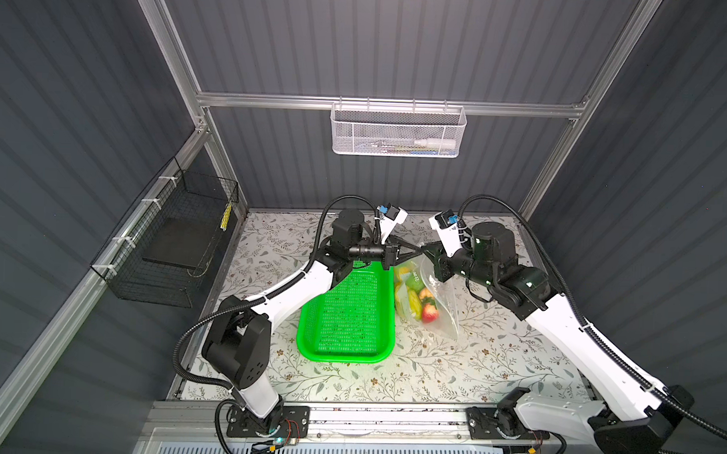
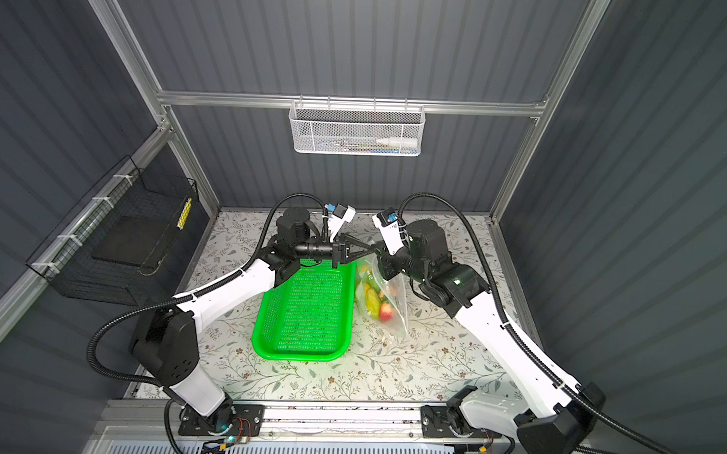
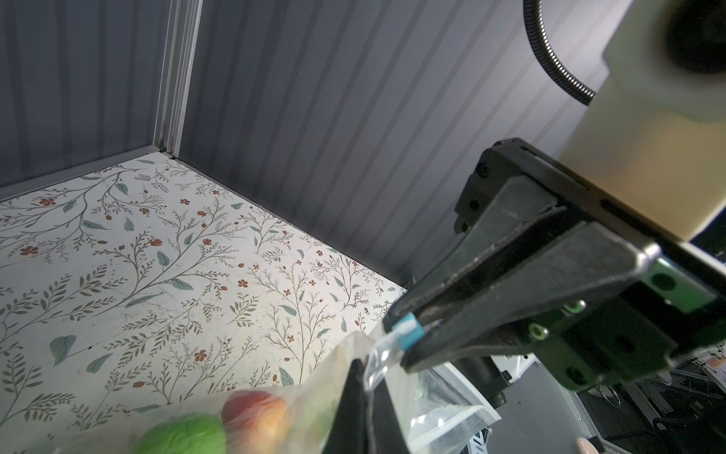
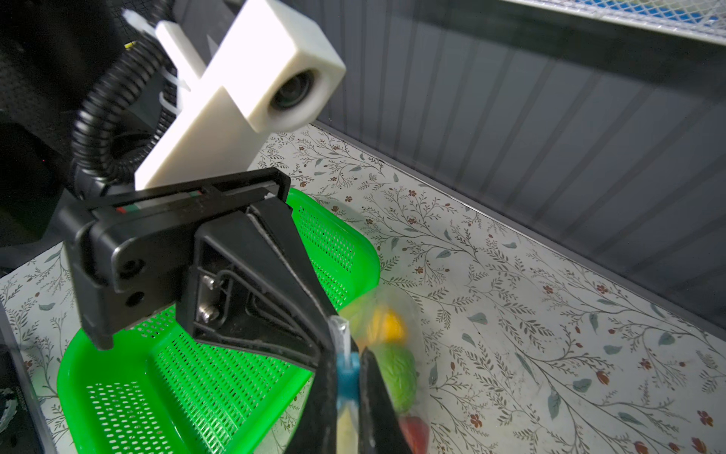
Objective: Place the food in the zip-top bag and seal the zipper
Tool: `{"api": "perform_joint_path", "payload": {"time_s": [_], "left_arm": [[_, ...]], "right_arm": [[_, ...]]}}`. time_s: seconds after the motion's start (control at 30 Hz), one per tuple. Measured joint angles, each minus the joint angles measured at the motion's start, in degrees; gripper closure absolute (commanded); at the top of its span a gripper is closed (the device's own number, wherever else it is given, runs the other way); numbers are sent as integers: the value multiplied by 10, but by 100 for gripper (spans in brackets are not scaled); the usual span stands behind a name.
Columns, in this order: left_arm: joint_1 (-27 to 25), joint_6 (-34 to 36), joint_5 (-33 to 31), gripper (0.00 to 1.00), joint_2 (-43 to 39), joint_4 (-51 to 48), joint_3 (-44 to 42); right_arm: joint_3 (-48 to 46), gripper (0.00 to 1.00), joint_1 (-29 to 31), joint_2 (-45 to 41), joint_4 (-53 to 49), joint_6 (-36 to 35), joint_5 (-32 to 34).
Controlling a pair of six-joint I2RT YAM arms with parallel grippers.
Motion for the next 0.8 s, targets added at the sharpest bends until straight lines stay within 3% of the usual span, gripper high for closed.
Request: {"api": "perform_joint_path", "payload": {"time_s": [0.3, 0.33, 0.43, 0.57, 0.7, 0.8], "left_arm": [[1, -13, 0, 100, -8, 13, -9], [1, -16, 0, 100, -8, 15, -10], [6, -24, -8, 100, -8, 26, -10], [33, -34, -26, 100, -8, 44, -10], [43, -42, -34, 100, -8, 55, -10], [41, -47, -34, 100, -8, 61, -10]], "right_arm": [[-3, 92, -2, -5, 1, 12, -20], [-3, 87, -2, -5, 2, 13, -20], [1, 54, -3, -2, -7, 16, -21], [29, 27, -6, 14, -32, 4, -16], [43, 11, -6, 16, -38, -14, -2], [47, 8, -6, 16, -42, -27, -1]]}}
